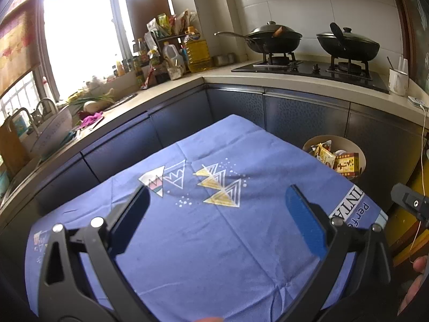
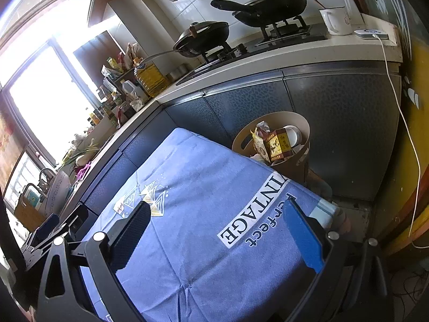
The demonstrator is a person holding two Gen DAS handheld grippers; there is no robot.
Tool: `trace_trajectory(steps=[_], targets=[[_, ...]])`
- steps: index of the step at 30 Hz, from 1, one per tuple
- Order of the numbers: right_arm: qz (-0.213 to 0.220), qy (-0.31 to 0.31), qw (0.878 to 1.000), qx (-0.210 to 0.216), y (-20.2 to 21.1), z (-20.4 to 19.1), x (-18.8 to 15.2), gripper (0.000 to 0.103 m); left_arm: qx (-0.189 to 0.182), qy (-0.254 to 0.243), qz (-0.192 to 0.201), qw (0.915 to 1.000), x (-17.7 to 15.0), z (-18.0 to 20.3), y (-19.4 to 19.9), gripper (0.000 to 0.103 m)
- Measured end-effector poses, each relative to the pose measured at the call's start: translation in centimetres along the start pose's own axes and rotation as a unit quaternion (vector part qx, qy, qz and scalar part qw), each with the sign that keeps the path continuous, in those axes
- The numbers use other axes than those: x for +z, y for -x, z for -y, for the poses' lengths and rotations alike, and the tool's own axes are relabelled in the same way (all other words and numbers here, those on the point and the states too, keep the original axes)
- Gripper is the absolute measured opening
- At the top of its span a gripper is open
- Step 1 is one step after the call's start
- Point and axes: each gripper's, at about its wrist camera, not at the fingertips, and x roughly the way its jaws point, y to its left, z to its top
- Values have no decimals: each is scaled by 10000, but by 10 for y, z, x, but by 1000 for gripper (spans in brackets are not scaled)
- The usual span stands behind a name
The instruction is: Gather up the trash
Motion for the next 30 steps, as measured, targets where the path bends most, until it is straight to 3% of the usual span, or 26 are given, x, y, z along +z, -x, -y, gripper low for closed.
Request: trace_trajectory(steps=[30], targets=[[-23, -56, 10000, -19, -1, 3, 1, 96, -44, -58, -116, 9999, -5, 3, -4, 97]])
